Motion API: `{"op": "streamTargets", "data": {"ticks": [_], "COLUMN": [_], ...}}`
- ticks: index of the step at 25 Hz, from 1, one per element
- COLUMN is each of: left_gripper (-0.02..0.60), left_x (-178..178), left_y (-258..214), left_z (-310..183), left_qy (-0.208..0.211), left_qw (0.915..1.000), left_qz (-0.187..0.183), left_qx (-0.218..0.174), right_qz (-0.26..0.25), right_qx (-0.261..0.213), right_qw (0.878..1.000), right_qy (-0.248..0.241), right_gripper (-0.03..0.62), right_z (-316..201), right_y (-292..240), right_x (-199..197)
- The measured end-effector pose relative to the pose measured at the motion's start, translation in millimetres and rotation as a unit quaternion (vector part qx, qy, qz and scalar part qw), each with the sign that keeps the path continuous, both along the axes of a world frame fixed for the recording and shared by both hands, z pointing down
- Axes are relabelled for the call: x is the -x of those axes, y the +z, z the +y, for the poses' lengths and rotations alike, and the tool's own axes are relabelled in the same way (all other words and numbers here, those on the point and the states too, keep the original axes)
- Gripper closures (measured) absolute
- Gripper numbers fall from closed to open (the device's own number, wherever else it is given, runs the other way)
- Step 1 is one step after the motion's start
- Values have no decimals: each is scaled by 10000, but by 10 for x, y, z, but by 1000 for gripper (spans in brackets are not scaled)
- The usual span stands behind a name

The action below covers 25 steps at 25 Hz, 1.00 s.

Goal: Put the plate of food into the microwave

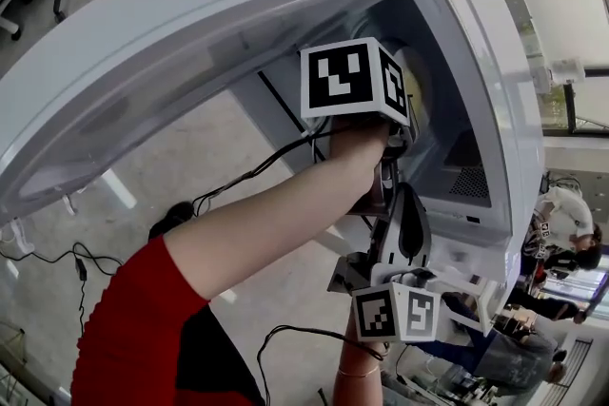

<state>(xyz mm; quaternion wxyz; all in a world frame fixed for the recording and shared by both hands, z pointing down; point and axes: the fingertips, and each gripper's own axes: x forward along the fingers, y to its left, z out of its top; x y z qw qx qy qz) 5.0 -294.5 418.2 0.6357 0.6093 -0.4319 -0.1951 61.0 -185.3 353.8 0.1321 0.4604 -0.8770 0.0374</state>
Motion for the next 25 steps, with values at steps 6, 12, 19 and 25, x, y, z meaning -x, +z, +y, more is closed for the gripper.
{"op": "streamTargets", "data": {"ticks": [6,12,19,25], "left_gripper": [558,558,558,524], "left_x": [34,61,127,253], "left_y": [11,-2,-50,-45], "left_z": [-71,-99,-193,-198], "left_qy": [156,186,183,365], "left_qw": [9995,9993,9978,9828], "left_qz": [-214,-193,-626,-1810], "left_qx": [191,270,108,25], "right_qz": [-252,-269,-160,-233], "right_qx": [167,135,168,207], "right_qw": [9995,9995,9997,9995], "right_qy": [79,57,-61,-15], "right_gripper": [579,579,579,579], "right_z": [-23,-30,-6,-59], "right_y": [70,29,76,36], "right_x": [-46,-46,33,15]}}
